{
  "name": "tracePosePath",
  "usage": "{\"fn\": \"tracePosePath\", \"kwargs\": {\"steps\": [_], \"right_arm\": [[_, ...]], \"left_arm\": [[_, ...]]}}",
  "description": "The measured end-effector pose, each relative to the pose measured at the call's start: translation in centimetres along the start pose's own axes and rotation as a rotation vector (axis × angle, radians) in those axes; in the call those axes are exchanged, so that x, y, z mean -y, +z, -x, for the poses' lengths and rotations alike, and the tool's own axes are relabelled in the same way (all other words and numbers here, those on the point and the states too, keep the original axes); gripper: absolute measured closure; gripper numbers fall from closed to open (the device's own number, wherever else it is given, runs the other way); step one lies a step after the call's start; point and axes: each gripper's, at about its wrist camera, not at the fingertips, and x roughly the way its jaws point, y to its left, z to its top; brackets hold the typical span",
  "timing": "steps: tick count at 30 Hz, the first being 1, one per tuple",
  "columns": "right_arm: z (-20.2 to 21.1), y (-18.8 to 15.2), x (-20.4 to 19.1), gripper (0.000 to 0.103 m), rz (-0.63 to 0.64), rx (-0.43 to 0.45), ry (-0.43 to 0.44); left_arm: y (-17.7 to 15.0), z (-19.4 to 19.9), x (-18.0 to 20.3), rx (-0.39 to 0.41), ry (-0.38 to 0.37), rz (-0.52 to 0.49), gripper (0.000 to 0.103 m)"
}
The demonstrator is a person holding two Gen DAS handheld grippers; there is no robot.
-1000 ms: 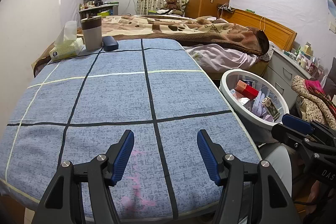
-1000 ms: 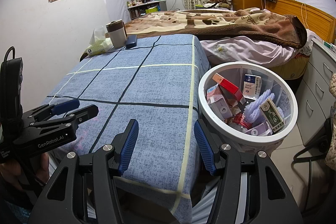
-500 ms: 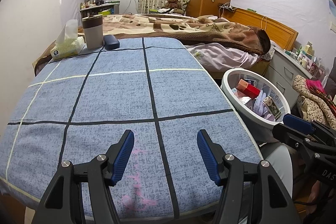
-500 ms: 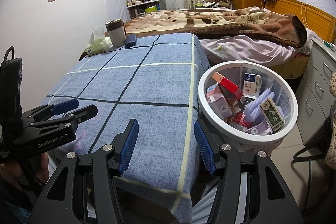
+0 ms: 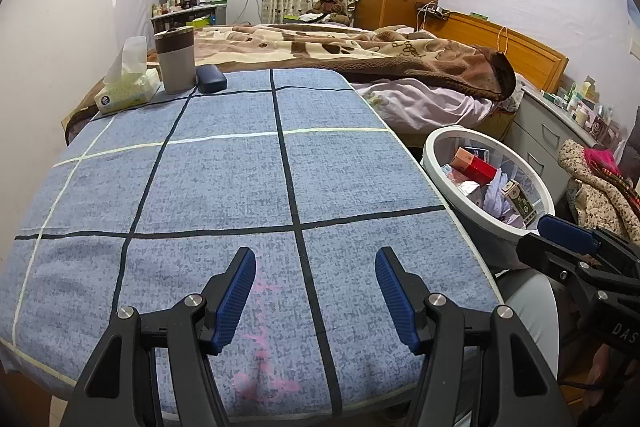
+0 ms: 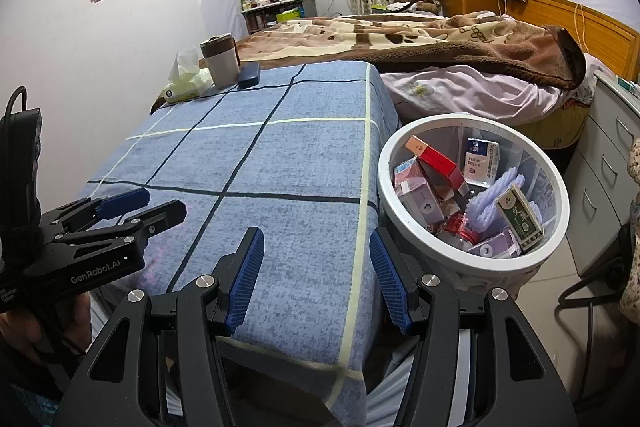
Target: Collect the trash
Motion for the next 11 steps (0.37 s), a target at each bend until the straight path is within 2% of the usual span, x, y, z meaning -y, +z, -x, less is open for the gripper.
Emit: {"fn": "tracePosePath", "kwargs": {"steps": [11], "right_arm": [[-0.55, 0.24, -0.13, 0.046, 0.006, -0.014, 0.000]], "left_arm": [[0.18, -0.26, 0.31, 0.014, 0.012, -0.006, 0.041]]}}
